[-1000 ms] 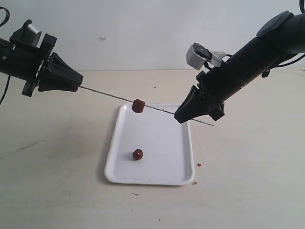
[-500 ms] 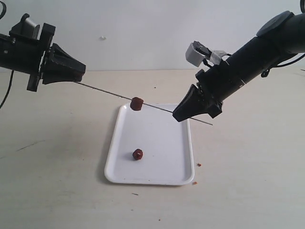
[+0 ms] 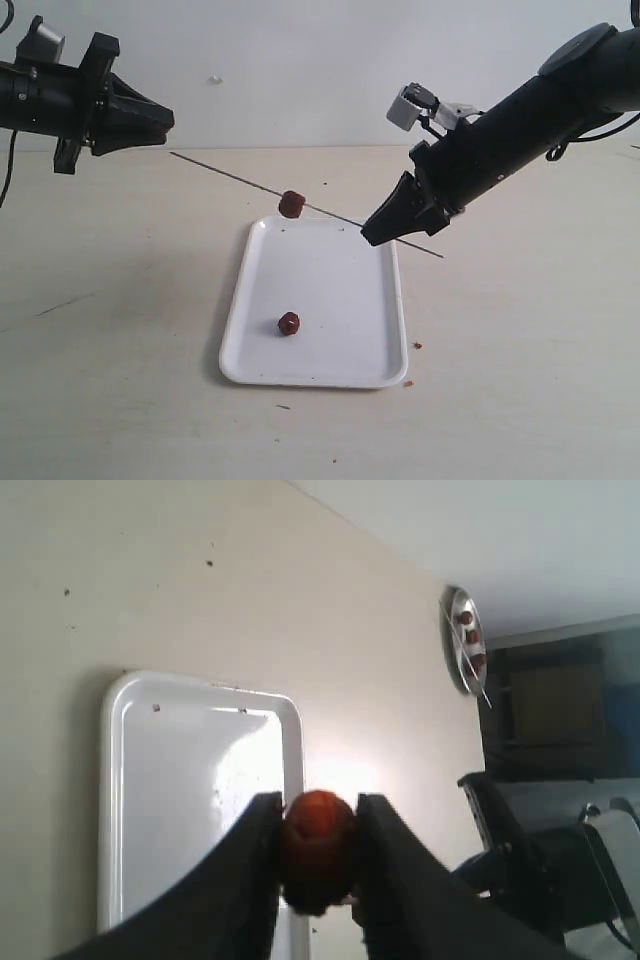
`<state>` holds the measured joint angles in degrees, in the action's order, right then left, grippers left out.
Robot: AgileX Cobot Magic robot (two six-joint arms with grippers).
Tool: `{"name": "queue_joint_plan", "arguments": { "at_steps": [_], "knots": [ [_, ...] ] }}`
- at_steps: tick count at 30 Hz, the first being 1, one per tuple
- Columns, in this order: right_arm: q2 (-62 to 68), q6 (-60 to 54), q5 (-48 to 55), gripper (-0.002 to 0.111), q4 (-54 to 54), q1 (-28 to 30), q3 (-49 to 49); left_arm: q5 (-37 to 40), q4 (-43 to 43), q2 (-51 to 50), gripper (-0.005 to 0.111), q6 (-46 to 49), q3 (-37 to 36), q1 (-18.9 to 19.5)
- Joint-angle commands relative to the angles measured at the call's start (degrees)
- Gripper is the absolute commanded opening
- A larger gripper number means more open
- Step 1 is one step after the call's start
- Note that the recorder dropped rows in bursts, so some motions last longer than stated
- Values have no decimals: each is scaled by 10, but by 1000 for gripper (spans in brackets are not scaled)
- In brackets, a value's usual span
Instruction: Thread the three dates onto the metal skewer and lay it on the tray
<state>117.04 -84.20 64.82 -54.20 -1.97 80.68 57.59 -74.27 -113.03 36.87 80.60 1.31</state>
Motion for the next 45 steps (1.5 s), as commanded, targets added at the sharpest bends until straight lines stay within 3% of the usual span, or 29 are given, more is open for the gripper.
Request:
{"name": "queue_joint_plan", "arguments": {
  "at_steps": [1,10,17,27,32,38,45],
  "knots": [
    [-3,9,-17,0,-37,-1,3,-36,-16,3,27,6,0,-14],
    [-3,8,-17,0,-51,-1,3,-102,-19,3,27,9,0,-58],
    [-3,24,-42,0,-69,-1,3,-104,-22,3,27,9,0,-60],
    [-3,95,-49,0,-199,-1,3,-114,-55,3,27,12,0,-61],
    [-3,131,-45,0,-199,-1,2,-128,-69,3,27,27,0,-61],
    [-3,197,-42,0,-194,-1,2,-140,-144,3,27,86,0,-61],
    [-3,204,-107,0,-200,-60,2,-150,-148,3,25,124,0,-78]
  ]
}}
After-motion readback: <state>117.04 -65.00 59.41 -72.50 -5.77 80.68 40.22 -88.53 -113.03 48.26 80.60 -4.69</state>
